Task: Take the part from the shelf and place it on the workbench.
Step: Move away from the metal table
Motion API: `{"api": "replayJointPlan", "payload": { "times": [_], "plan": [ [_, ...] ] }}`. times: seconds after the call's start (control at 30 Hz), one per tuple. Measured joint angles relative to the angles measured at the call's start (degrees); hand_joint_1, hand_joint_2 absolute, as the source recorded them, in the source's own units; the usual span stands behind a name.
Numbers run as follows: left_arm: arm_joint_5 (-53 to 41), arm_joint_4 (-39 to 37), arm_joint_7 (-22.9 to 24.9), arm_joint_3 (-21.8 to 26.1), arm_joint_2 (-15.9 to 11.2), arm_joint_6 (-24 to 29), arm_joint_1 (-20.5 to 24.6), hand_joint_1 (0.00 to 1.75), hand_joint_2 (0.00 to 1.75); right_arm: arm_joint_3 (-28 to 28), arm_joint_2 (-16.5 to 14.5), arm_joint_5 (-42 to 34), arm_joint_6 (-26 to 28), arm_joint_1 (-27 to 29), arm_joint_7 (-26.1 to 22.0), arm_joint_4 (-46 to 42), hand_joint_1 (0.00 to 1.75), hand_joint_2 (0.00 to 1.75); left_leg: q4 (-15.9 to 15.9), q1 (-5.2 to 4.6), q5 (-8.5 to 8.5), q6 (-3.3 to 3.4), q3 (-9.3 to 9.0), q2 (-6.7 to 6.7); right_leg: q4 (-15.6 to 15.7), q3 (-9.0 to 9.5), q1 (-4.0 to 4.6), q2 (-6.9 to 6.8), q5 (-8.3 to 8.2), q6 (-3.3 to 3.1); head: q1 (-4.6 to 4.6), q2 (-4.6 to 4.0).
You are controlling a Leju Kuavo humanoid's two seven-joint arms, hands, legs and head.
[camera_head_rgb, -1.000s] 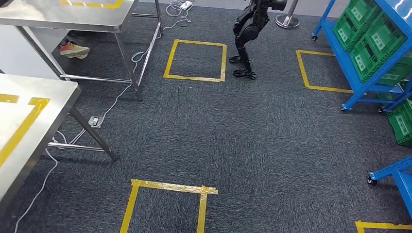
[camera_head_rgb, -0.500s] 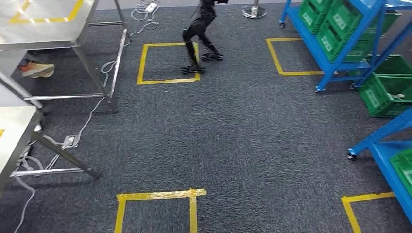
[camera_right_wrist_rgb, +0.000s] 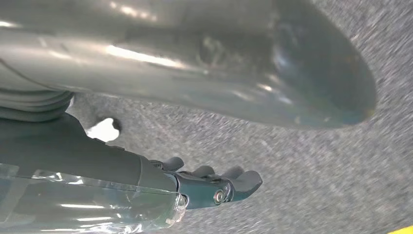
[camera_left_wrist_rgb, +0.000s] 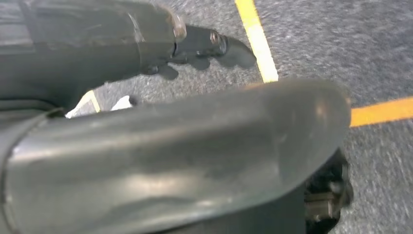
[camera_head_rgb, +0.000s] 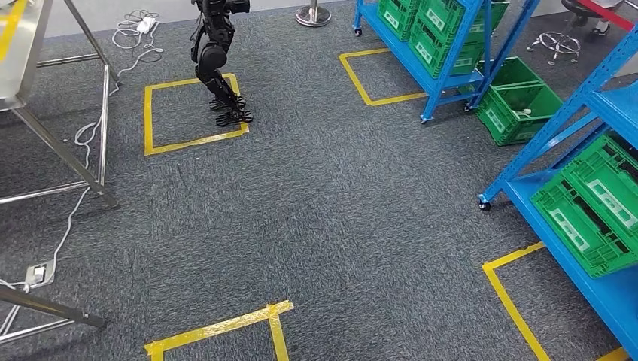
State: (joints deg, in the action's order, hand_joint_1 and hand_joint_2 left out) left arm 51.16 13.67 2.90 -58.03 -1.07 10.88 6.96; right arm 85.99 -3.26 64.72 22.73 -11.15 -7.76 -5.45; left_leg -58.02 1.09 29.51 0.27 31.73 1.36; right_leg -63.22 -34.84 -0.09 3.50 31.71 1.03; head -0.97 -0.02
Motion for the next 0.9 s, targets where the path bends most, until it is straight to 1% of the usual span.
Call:
{"api": "replayJointPlan", "payload": {
  "times": [0.03,0.07,0.1,0.13,0.17,0.2,0.23,0.27,0.3,0.33,0.37,0.4,0.43,0.47,0.5,0.53,0.57,0.6,0.63,0.67,0.7,0.73,0.77,0.8,0.83,0.87,0.9],
  "plan": [
    [0.02,-0.02,-0.02,0.00,-0.01,-0.01,-0.05,0.00,0.00,0.01,-0.02,0.06,0.00,-0.09,0.00,0.01,0.00,0.00,0.08,-0.13,0.19,0.17,-0.22,-1.14,-3.70,-1.94,0.07,-1.84,1.78,0.26,-0.40,0.00],
    [0.02,-0.04,-0.01,0.00,-0.01,-0.01,-0.10,0.00,0.00,0.01,-0.02,0.08,0.00,-0.15,0.00,0.01,0.00,0.00,0.08,-0.22,0.39,0.24,-0.37,-2.26,-7.38,-3.96,0.03,-2.68,3.21,0.46,-0.63,0.00],
    [0.03,-0.06,-0.01,0.00,-0.03,-0.01,-0.13,0.00,0.00,0.02,-0.07,0.08,0.00,-0.06,0.00,0.03,0.00,0.00,0.07,-0.27,0.61,0.24,-0.51,-3.27,-9.89,-5.40,-0.03,-3.08,3.79,0.59,-0.77,0.00],
    [0.04,-0.07,-0.01,0.00,-0.04,0.00,-0.13,0.00,0.00,0.02,-0.09,0.08,0.00,0.13,0.00,0.04,0.00,0.00,0.07,-0.30,0.83,0.18,-0.68,-4.12,-10.73,-5.99,-0.10,-3.29,3.41,0.65,-0.91,0.00],
    [0.04,-0.07,-0.01,0.00,-0.04,-0.01,-0.11,0.00,0.00,0.03,-0.10,0.08,0.00,0.36,0.00,0.05,0.00,0.00,0.07,-0.31,1.06,0.09,-0.95,-4.84,-9.12,-5.32,-0.17,-3.51,1.83,0.61,-1.11,0.00],
    [0.05,-0.07,-0.01,0.00,-0.02,-0.01,-0.08,0.00,0.00,0.03,-0.09,0.08,0.00,0.52,0.00,0.05,0.00,0.00,0.07,-0.31,1.33,-0.04,-1.30,-5.48,-5.56,-3.60,-0.21,-4.04,-0.43,0.45,-1.35,0.00],
    [0.05,-0.07,-0.02,0.00,0.01,0.00,-0.04,0.00,0.00,0.04,-0.05,0.08,0.00,0.58,0.00,0.05,0.00,0.00,0.09,-0.34,1.60,-0.23,-1.62,-6.04,-1.60,-1.59,-0.06,-5.17,-2.16,0.20,-1.56,0.00],
    [0.05,-0.07,-0.03,0.00,0.04,-0.01,0.01,0.00,0.00,0.04,-0.04,0.09,0.00,0.53,0.00,0.05,0.00,0.00,0.08,-0.41,1.88,-0.48,-1.90,-6.57,1.93,0.16,0.18,-6.22,-3.43,-0.19,-1.72,0.00],
    [0.05,-0.06,-0.05,0.00,0.07,0.00,0.05,0.00,0.00,0.04,-0.03,0.09,0.00,0.43,0.00,0.05,0.00,0.00,0.09,-0.48,2.08,-0.72,-2.08,-6.99,4.05,1.20,0.46,-7.04,-3.86,-0.57,-1.80,0.00],
    [0.05,-0.05,-0.07,0.00,0.10,0.00,0.08,0.00,0.00,0.04,-0.02,0.09,0.00,0.36,0.00,0.04,0.00,0.00,0.16,-0.52,2.24,-0.98,-2.19,-7.38,4.74,1.49,0.75,-7.40,-3.58,-0.91,-1.78,0.00],
    [0.05,-0.05,-0.08,0.00,0.14,0.00,0.10,0.00,0.00,0.05,0.03,0.10,0.00,0.34,0.00,0.02,0.00,0.00,0.27,-0.54,2.36,-1.27,-2.40,-7.80,4.93,1.44,0.90,-6.94,-3.53,-1.26,-1.75,0.00],
    [0.05,-0.03,-0.10,0.00,0.19,0.01,0.13,0.00,0.00,0.05,0.08,0.10,0.00,0.38,0.00,-0.01,0.00,0.00,0.43,-0.47,2.53,-1.61,-2.63,-7.79,5.19,1.64,0.83,-6.41,-3.59,-1.56,-1.74,0.00],
    [0.05,-0.02,-0.13,0.00,0.23,0.01,0.19,0.00,0.00,0.06,0.13,0.11,0.00,0.42,0.00,-0.03,0.00,0.00,0.15,-0.35,2.97,-1.92,-2.76,-6.57,5.54,1.92,0.72,-5.88,-3.67,-1.88,-1.63,0.00],
    [0.04,0.00,-0.16,0.00,0.26,0.00,0.24,0.00,0.00,0.07,0.17,0.14,0.00,0.39,-0.01,-0.04,0.00,0.00,-1.06,-0.28,3.87,-2.17,-2.38,-4.89,5.90,2.23,0.56,-5.34,-3.81,-2.22,-1.50,0.00],
    [0.04,0.02,-0.19,0.00,0.26,-0.01,0.27,0.00,0.00,0.07,0.17,0.20,0.00,0.26,-0.01,-0.05,0.00,0.00,-3.57,-0.19,5.31,-2.32,-1.24,-2.98,6.16,2.54,0.38,-4.81,-3.91,-2.53,-1.23,0.00],
    [0.04,0.01,-0.19,0.00,0.26,-0.01,0.27,0.00,0.00,0.08,0.19,0.31,0.00,0.11,-0.02,-0.05,0.00,0.00,-7.22,-0.15,7.03,-2.34,0.63,-1.40,6.24,2.64,0.35,-4.22,-3.90,-2.78,-0.86,0.00],
    [0.04,0.01,-0.14,0.00,0.26,-0.02,0.22,0.00,0.00,0.08,0.20,0.44,0.00,-0.01,-0.02,-0.06,0.00,0.00,-11.22,-0.17,8.54,-2.35,2.93,-0.98,6.22,2.71,0.36,-3.53,-3.84,-2.98,-0.52,0.00],
    [0.05,0.00,-0.09,0.00,0.26,-0.02,0.16,0.00,0.00,0.09,0.22,0.56,0.00,-0.04,-0.01,-0.06,0.00,0.00,-14.39,-0.17,9.26,-2.37,5.02,-0.93,6.20,2.82,0.39,-2.76,-3.74,-3.10,-0.19,0.00],
    [0.05,-0.01,-0.04,0.00,0.26,-0.02,0.11,0.00,0.00,0.10,0.23,0.64,0.00,0.03,-0.01,-0.06,0.00,0.00,-15.77,-0.17,8.80,-2.35,6.35,-0.97,6.18,3.01,0.42,-1.95,-3.61,-3.13,0.04,0.00],
    [0.05,-0.01,-0.01,0.00,0.26,-0.02,0.07,0.00,0.00,0.12,0.23,0.67,-0.01,0.12,-0.01,-0.06,0.00,0.00,-14.97,-0.17,7.10,-2.27,6.61,-0.91,6.14,3.28,0.43,-1.09,-3.45,-3.08,0.24,0.00],
    [0.05,-0.01,-0.01,0.00,0.25,-0.02,0.06,0.00,0.00,0.14,0.23,0.67,-0.01,0.19,-0.01,-0.05,0.00,0.00,-12.32,-0.16,4.61,-2.14,5.90,-0.57,6.10,3.60,0.41,-0.25,-3.25,-2.98,0.43,0.00],
    [0.05,-0.01,-0.01,0.00,0.21,-0.02,0.05,0.00,0.00,0.15,0.21,0.67,-0.02,0.23,-0.02,-0.05,0.00,0.00,-8.49,-0.09,1.97,-1.92,4.56,1.08,6.01,3.84,0.32,0.57,-2.98,-2.80,0.65,0.00],
    [0.05,-0.02,-0.01,0.00,0.15,-0.02,0.05,0.00,0.00,0.15,0.17,0.68,-0.02,0.18,-0.02,-0.04,0.00,0.00,-5.02,0.06,0.09,-1.69,3.25,2.97,5.83,3.98,0.28,1.34,-2.71,-2.55,0.85,0.00],
    [0.05,-0.02,-0.01,0.00,0.09,-0.02,0.03,0.00,0.00,0.16,0.14,0.68,-0.02,0.11,-0.02,-0.04,0.00,0.00,-2.47,0.13,-0.84,-1.57,2.19,4.48,5.67,3.89,0.15,2.12,-2.50,-2.23,1.03,0.00],
    [0.05,-0.03,-0.01,0.00,0.03,-0.02,0.02,0.00,0.00,0.16,0.11,0.69,-0.02,0.05,-0.02,-0.05,0.00,0.00,-0.97,0.15,-1.03,-1.42,1.55,5.57,5.58,3.69,-0.04,2.92,-2.37,-1.83,1.11,0.00],
    [0.05,-0.03,-0.01,0.00,-0.01,-0.01,0.00,0.00,0.00,0.17,0.10,0.69,-0.01,0.00,-0.02,-0.05,0.00,0.00,-0.58,0.09,-0.73,-1.32,1.28,5.14,5.61,3.50,-0.18,3.78,-2.39,-1.42,1.13,0.00],
    [0.05,-0.03,-0.01,0.00,-0.02,0.01,0.00,0.00,0.00,0.17,0.10,0.69,-0.01,0.00,-0.01,-0.05,0.00,0.00,-0.22,0.05,-0.63,-1.17,0.99,4.19,5.73,3.32,-0.35,4.60,-2.43,-1.05,1.13,0.00]
  ]
}}
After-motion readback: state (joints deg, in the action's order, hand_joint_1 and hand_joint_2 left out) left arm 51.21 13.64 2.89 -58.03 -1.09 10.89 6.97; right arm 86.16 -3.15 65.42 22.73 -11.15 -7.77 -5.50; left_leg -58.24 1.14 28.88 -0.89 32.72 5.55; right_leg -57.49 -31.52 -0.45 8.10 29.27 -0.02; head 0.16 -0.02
